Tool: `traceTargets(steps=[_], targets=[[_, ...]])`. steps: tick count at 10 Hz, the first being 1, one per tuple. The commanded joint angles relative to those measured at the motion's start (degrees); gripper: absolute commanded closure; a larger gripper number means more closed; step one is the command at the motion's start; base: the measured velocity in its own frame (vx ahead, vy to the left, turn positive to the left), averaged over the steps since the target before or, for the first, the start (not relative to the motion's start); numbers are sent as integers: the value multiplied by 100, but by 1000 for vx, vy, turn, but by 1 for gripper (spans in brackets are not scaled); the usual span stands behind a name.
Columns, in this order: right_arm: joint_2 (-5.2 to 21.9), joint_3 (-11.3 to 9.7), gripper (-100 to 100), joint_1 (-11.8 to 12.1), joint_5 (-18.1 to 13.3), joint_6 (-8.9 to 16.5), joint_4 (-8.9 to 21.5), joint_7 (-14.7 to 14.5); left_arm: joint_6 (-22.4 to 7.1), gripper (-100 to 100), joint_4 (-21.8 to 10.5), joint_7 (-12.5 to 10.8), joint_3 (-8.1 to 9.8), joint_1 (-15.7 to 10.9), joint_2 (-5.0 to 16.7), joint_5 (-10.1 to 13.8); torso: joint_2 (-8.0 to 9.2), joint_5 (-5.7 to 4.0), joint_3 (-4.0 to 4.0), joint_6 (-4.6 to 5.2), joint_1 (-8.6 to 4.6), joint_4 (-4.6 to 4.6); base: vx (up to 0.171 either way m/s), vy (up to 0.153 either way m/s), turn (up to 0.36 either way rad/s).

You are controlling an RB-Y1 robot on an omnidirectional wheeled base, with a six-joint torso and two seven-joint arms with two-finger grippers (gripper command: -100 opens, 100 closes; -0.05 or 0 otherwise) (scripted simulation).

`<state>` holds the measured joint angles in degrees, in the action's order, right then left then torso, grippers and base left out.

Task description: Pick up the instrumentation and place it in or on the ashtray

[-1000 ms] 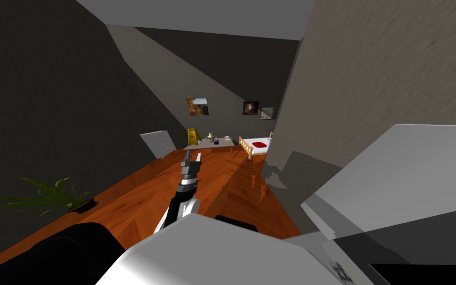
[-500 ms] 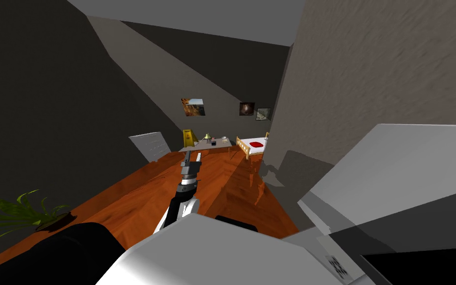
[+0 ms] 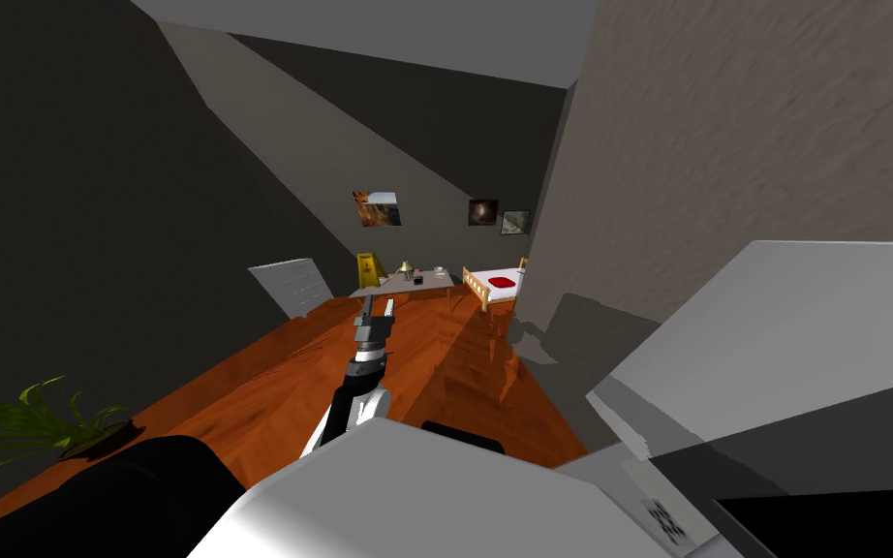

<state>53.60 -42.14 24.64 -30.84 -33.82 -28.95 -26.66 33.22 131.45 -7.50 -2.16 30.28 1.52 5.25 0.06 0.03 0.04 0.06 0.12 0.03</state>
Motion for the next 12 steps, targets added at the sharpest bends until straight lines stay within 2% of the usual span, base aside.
traceTargets(steps=[1, 2, 3, 4, 5, 6, 7, 8, 9, 12], targets=[[-97, 36, 100, -94, 8, -198, 286, -155, 0, 0, 0, 0, 0, 0, 0, 0, 0, 0, 0, 0, 0, 0, 1, 19, 12], [-97, 36, 100, -94, 8, -198, 441, -155, 0, 0, 0, 0, 0, 0, 0, 0, -3, 3, -2, 0, -8, -3, 0, 0, 0], [-97, 36, 100, -94, 8, -198, 742, -155, 0, 0, 0, 0, 0, 0, 0, 0, -2, 6, -3, 4, -15, -4, 0, 0, 0], [-97, 36, 100, -94, 8, -198, 748, -155, 0, 0, 0, 0, 1, 0, 0, 0, 1, 12, -2, 8, -19, -6, -2, -11, -14], [146, -155, 100, 12, -41, -173, 725, -81, 0, 0, 0, 0, 1, 0, 1, 0, 0, 10, -1, 5, -19, -2, 14, 67, 95], [146, -155, 100, 12, -41, -173, 330, -81, 0, 0, 0, 0, 0, 0, 0, 0, -5, 19, -4, 0, 9, -4, 4, 72, 53], [146, -155, 100, 12, -41, -173, 379, -81, 0, 0, 0, 0, 0, 0, 0, 0, -7, 6, -4, -3, 18, -1, 0, 39, 3], [146, -155, 100, 12, -41, -173, 625, -81, 0, 0, 0, 0, 0, 0, 0, 0, -6, 8, -5, -1, 8, -4, 3, 15, 2], [234, -350, 100, 34, -93, -135, 622, -5, 0, 0, 0, 0, 0, 0, 0, 0, -3, 14, -5, 4, -3, -7, 20, 11, 115], [285, -697, 100, 2, -187, -114, 331, 111, 0, 0, 0, 0, 0, 0, 0, 0, -24, 5, -16, -17, -13, -8, 31, -6, 115]])
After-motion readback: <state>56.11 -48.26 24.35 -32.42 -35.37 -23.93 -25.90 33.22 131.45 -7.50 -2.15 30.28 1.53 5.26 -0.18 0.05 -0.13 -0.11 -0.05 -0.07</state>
